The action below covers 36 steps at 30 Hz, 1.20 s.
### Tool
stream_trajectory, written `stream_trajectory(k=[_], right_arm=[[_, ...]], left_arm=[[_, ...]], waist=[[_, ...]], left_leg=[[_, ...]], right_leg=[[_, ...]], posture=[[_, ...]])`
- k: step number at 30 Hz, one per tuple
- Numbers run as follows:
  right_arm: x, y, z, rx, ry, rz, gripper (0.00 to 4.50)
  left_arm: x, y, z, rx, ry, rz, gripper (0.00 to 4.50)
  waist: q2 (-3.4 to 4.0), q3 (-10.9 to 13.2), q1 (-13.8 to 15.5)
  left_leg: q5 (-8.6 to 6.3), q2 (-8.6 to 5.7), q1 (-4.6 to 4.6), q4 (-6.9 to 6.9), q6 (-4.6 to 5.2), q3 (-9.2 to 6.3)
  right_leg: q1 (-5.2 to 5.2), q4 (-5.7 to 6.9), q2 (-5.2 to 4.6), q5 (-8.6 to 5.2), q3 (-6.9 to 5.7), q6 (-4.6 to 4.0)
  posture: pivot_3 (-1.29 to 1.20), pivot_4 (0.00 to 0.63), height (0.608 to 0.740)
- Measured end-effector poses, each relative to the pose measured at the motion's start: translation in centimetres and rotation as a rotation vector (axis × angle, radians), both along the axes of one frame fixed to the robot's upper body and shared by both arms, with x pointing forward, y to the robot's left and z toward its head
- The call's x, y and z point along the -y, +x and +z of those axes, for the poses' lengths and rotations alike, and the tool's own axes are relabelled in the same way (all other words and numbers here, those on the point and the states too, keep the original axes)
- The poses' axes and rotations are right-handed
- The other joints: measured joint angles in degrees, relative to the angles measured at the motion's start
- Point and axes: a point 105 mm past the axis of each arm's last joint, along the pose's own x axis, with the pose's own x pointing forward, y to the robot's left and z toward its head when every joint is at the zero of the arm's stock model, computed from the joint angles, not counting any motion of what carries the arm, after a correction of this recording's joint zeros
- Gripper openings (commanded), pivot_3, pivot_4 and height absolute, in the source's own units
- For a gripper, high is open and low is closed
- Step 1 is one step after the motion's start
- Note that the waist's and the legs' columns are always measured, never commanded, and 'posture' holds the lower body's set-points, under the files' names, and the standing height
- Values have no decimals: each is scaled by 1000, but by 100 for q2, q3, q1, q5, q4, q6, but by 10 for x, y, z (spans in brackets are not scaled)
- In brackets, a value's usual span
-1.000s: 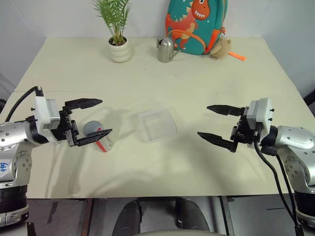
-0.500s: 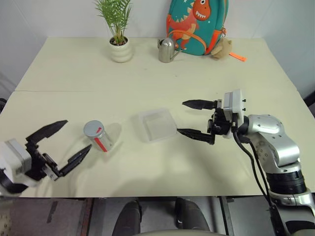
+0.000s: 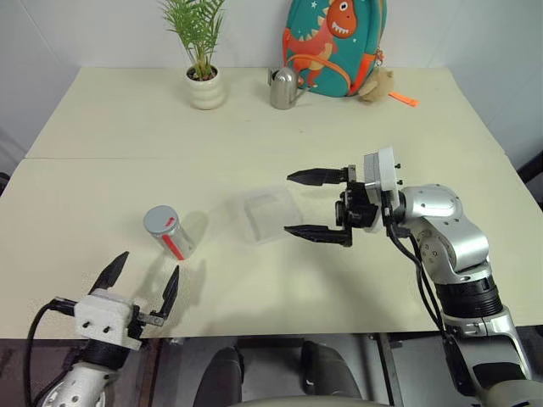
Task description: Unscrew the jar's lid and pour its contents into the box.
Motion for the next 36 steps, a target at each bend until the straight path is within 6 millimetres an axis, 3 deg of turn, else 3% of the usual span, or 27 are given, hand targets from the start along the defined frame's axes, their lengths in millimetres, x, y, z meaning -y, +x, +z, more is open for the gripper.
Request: stream_trajectory(k=[5, 12, 25, 30, 33, 36], right_arm=[[-8, -10, 4, 0, -2, 37, 4500], [-14, -17, 9, -4, 7, 45, 4500], [-19, -23, 12, -29, 13, 55, 4500], [-19, -23, 12, -29, 13, 53, 4500], [-19, -23, 12, -29, 14, 51, 4500], [-19, -22, 12, -29, 14, 49, 4500]], left_arm=[[0, 13, -6, 31, 5, 84, 4484], [15, 35, -17, 39, -14, 79, 4484], [16, 75, -10, 110, -16, 119, 4484], [16, 77, -9, 117, -22, 128, 4484], [15, 78, -11, 109, -35, 144, 3862], [15, 78, -14, 95, -57, 160, 2944]], waist=[[-1, -1, 7], [0, -1, 16], [-2, -2, 15], [-2, -2, 9], [-2, -2, 12], [-2, -2, 15]], left_leg=[[-2, 2, -2, -1, 1, 2], [-3, 2, -2, -3, 1, 6], [-4, 7, -3, -5, 0, 8], [-7, 8, -2, -10, -2, 10], [-9, 8, -2, -10, -4, 10], [-10, 8, -2, -9, -5, 11]], right_leg=[[-3, 0, 0, 5, 0, 9], [-6, 0, 0, 10, 0, 19], [-12, 3, 5, 42, -1, 77], [-14, 5, 5, 43, -1, 79], [-14, 4, 5, 43, -1, 80], [-14, 4, 4, 44, -1, 80]], posture=[[0, 150, 740], [0, 150, 740], [0, 150, 740], [0, 150, 740], [0, 150, 740], [0, 150, 740]])
